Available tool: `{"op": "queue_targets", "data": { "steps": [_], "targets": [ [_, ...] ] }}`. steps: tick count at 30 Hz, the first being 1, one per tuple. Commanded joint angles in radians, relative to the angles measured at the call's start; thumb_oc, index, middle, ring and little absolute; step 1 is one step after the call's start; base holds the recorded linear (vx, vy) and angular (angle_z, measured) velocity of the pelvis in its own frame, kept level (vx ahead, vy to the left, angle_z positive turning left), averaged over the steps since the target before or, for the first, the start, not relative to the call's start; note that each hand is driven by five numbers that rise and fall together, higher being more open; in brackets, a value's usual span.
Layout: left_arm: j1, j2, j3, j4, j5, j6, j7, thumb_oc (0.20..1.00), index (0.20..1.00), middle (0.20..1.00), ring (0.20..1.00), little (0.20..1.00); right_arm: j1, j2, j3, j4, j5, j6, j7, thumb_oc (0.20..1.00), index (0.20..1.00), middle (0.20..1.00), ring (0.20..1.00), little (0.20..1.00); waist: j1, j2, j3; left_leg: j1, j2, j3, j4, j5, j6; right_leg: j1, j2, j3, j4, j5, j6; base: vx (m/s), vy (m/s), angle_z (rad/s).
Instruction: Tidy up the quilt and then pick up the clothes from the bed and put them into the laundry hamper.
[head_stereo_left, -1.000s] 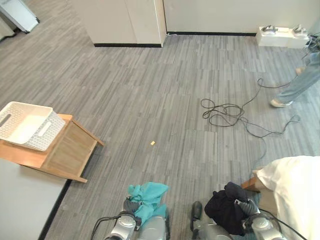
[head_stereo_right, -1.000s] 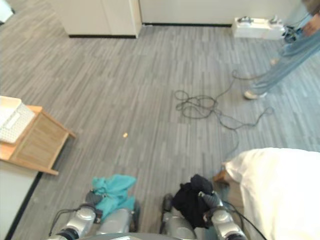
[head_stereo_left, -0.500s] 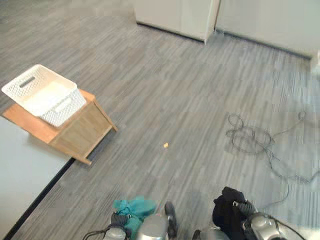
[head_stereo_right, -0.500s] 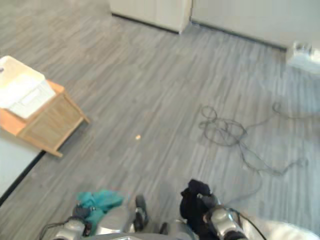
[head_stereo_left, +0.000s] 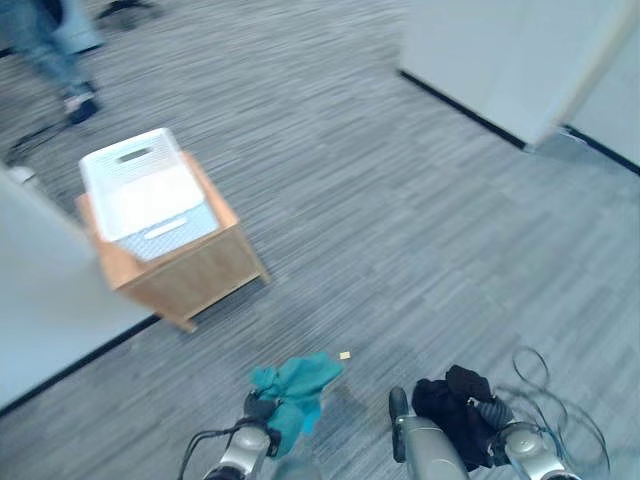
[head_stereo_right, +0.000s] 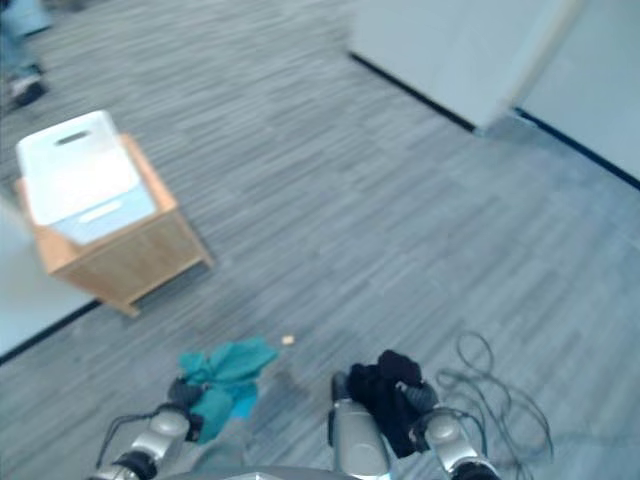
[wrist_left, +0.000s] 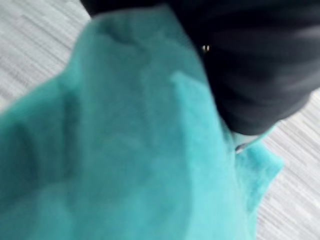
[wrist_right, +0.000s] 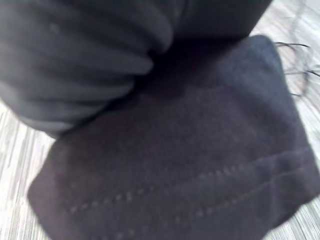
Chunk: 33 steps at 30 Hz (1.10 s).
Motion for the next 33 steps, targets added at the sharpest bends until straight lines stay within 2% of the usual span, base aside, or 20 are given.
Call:
{"op": "queue_targets", "data": {
  "steps": [1,3,4,5,6,8,12,13,14,15,18,20,21,22,23,25,27,28,29,33],
  "targets": [
    [-0.013,0.056,-0.02,-0.064,-0.042,-0.015,0.013,0.2,0.2,0.2,0.2,0.2,-0.033,-0.049,0.018,-0.094,0.031,-0.022,-0.021,0.2,0.2,0.2,0.2,0.2,0.006,-0.043,0.059,-0.028,-0.08,0.182,-0.066,-0.068,0.031,0.183,-0.038,-0.019,-0.182,-0.069,0.101,0.39,-0.121,0.54],
    [0.005,0.045,-0.022,-0.053,-0.026,-0.013,0.007,0.2,0.2,0.2,0.2,0.2,-0.021,-0.052,0.005,-0.097,0.027,-0.023,-0.012,0.2,0.2,0.2,0.2,0.2,0.035,-0.034,0.033,-0.1,-0.078,0.317,-0.286,-0.095,0.03,0.316,-0.051,-0.076,-0.243,-0.122,0.12,0.63,-0.095,0.69],
    [0.006,0.045,-0.022,-0.054,-0.026,-0.013,0.007,0.2,0.2,0.2,0.2,0.2,-0.02,-0.052,0.004,-0.098,0.027,-0.022,-0.012,0.2,0.2,0.2,0.2,0.2,0.035,-0.035,0.034,-0.097,-0.08,0.317,-0.289,-0.094,0.031,0.318,-0.053,-0.077,-0.244,-0.123,0.121,0.9,-0.04,0.83],
    [0.028,0.037,-0.019,-0.045,-0.006,-0.006,-0.003,0.2,0.2,0.2,0.2,0.2,0.005,-0.055,-0.008,-0.097,0.018,-0.027,-0.014,0.2,0.2,0.2,0.2,0.2,0.03,-0.026,0.009,-0.093,-0.048,0.424,-0.529,-0.085,0.003,0.397,-0.055,-0.131,-0.275,-0.176,0.147,0.51,0.011,0.67],
    [0.03,0.036,-0.019,-0.045,-0.006,-0.006,-0.003,0.2,0.2,0.2,0.2,0.2,0.007,-0.055,-0.008,-0.097,0.018,-0.027,-0.014,0.2,0.2,0.2,0.2,0.2,0.028,-0.029,0.011,-0.084,-0.056,0.424,-0.54,-0.081,0.005,0.402,-0.06,-0.134,-0.276,-0.177,0.149,0.76,0.023,0.68],
    [0.051,0.034,-0.006,-0.042,0.012,0.007,-0.004,0.2,0.2,0.2,0.2,0.2,0.005,-0.058,-0.01,-0.085,-0.001,-0.023,-0.025,0.2,0.2,0.2,0.2,0.2,0.039,-0.018,-0.011,-0.087,-0.042,0.498,-0.755,0.003,-0.018,0.476,-0.046,-0.182,-0.292,-0.21,0.164,0.59,0.016,0.59],
    [0.064,0.037,0.002,-0.008,0.034,0.018,-0.011,0.2,0.2,0.2,0.2,0.2,0.003,-0.018,0.008,-0.054,-0.023,-0.03,-0.018,0.2,0.2,0.2,0.2,0.2,0.052,-0.042,-0.049,-0.013,-0.119,0.473,-0.819,-0.006,0.046,0.445,-0.079,-0.197,0.009,-0.149,0.235,0.75,0.136,0.53],
    [0.057,0.04,-0.007,-0.018,0.04,0.019,-0.01,0.2,0.2,0.2,0.2,0.2,0.01,0.01,0.0,-0.05,-0.012,-0.03,-0.014,0.2,0.2,0.2,0.2,0.2,0.028,-0.037,-0.025,0.068,-0.154,0.451,-0.826,-0.049,0.088,0.332,-0.106,-0.158,0.313,-0.012,0.269,0.39,0.117,0.51],
    [0.057,0.04,-0.007,-0.018,0.039,0.02,-0.01,0.2,0.2,0.2,0.2,0.2,0.01,0.01,0.0,-0.051,-0.012,-0.03,-0.014,0.2,0.2,0.2,0.2,0.2,0.03,-0.04,-0.025,0.067,-0.157,0.453,-0.827,-0.05,0.09,0.326,-0.11,-0.155,0.323,-0.017,0.269,0.66,0.084,0.4],
    [0.042,0.051,-0.004,-0.019,0.03,0.018,-0.002,0.2,0.2,0.2,0.2,0.2,-0.008,0.027,0.007,-0.055,-0.001,-0.032,-0.014,0.2,0.2,0.2,0.2,0.2,0.01,0.003,0.0,0.151,-0.124,0.433,-0.885,-0.037,0.097,0.179,-0.087,-0.128,0.483,0.017,0.242,0.42,-0.036,0.48],
    [0.028,0.065,-0.012,-0.029,0.027,0.014,0.005,0.2,0.2,0.2,0.2,0.2,-0.004,0.035,0.008,-0.072,0.014,-0.035,-0.012,0.2,0.2,0.2,0.2,0.2,-0.02,0.02,0.016,0.225,-0.123,0.363,-0.925,-0.042,0.081,0.083,-0.075,-0.126,0.376,-0.054,0.205,0.44,-0.089,0.86],
    [0.022,0.068,-0.012,-0.031,0.024,0.011,0.007,0.2,0.2,0.2,0.2,0.2,-0.002,0.035,0.008,-0.077,0.02,-0.037,-0.014,0.2,0.2,0.2,0.2,0.2,-0.028,0.022,0.018,0.23,-0.119,0.344,-0.918,-0.048,0.071,0.078,-0.063,-0.12,0.281,-0.066,0.198,0.56,-0.225,0.84],
    [0.013,0.074,-0.017,-0.03,0.026,0.004,0.009,0.2,0.2,0.2,0.2,0.2,0.005,0.033,0.002,-0.07,0.034,-0.039,-0.019,0.2,0.2,0.2,0.2,0.2,-0.045,0.013,0.014,0.272,-0.127,0.291,-0.931,-0.081,0.042,0.075,-0.064,-0.081,-0.013,-0.081,0.198,0.57,-0.269,1.1],
    [0.013,0.074,-0.016,-0.03,0.026,0.004,0.009,0.2,0.2,0.2,0.2,0.2,0.005,0.033,0.002,-0.07,0.034,-0.039,-0.019,0.2,0.2,0.2,0.2,0.2,-0.046,0.015,0.014,0.272,-0.126,0.289,-0.931,-0.08,0.042,0.08,-0.062,-0.084,-0.022,-0.076,0.198,0.82,-0.414,1.15],
    [0.003,0.078,-0.013,-0.017,0.033,0.0,0.011,0.2,0.2,0.2,0.2,0.2,0.014,0.032,-0.002,-0.061,0.035,-0.032,-0.018,0.2,0.2,0.2,0.2,0.2,-0.066,0.006,0.006,0.318,-0.116,0.249,-0.93,-0.122,0.015,0.057,-0.076,0.005,-0.2,-0.035,0.222,0.41,-0.217,0.79],
    [0.02,0.081,0.003,-0.004,0.044,-0.005,0.02,0.2,0.2,0.2,0.2,0.2,0.015,0.015,0.013,-0.042,0.011,-0.027,-0.004,0.2,0.2,0.2,0.2,0.2,-0.075,-0.005,0.012,0.346,-0.099,0.21,-0.815,-0.186,0.006,0.041,-0.08,0.041,-0.181,-0.011,0.244,0.68,-0.359,1.08],
    [0.02,0.078,0.007,-0.009,0.026,-0.011,0.021,0.2,0.2,0.2,0.2,0.2,0.004,0.008,0.018,-0.046,0.014,-0.03,0.0,0.2,0.2,0.2,0.2,0.2,-0.074,-0.004,0.015,0.307,-0.083,0.196,-0.684,-0.173,-0.003,0.046,-0.075,0.03,-0.152,-0.019,0.231,0.45,-0.358,0.71],
    [0.014,0.072,0.003,-0.019,0.002,-0.003,0.025,0.2,0.2,0.2,0.2,0.2,0.006,-0.006,0.019,-0.051,0.018,-0.034,-0.007,0.2,0.2,0.2,0.2,0.2,-0.06,-0.017,0.034,0.172,-0.044,0.164,-0.373,-0.095,-0.007,0.106,-0.059,0.02,-0.144,-0.036,0.165,0.34,-0.451,0.68],
    [0.02,0.071,0.011,-0.029,-0.012,-0.007,0.03,0.2,0.2,0.2,0.2,0.2,0.005,-0.018,0.01,-0.06,0.024,-0.036,-0.01,0.2,0.2,0.2,0.2,0.2,-0.048,-0.023,0.048,0.119,-0.009,0.194,-0.261,-0.05,-0.011,0.152,-0.06,-0.026,-0.157,-0.054,0.134,0.44,-0.531,1.21],
    [0.032,0.061,0.017,-0.038,-0.022,-0.006,0.023,0.2,0.2,0.2,0.2,0.2,-0.021,-0.049,0.011,-0.069,0.02,-0.031,-0.012,0.2,0.2,0.2,0.2,0.2,-0.021,-0.039,0.051,-0.006,0.004,0.347,-0.335,-0.053,-0.01,0.289,-0.064,-0.111,-0.247,-0.079,0.118,0.34,-0.169,0.82]
  ]
}}
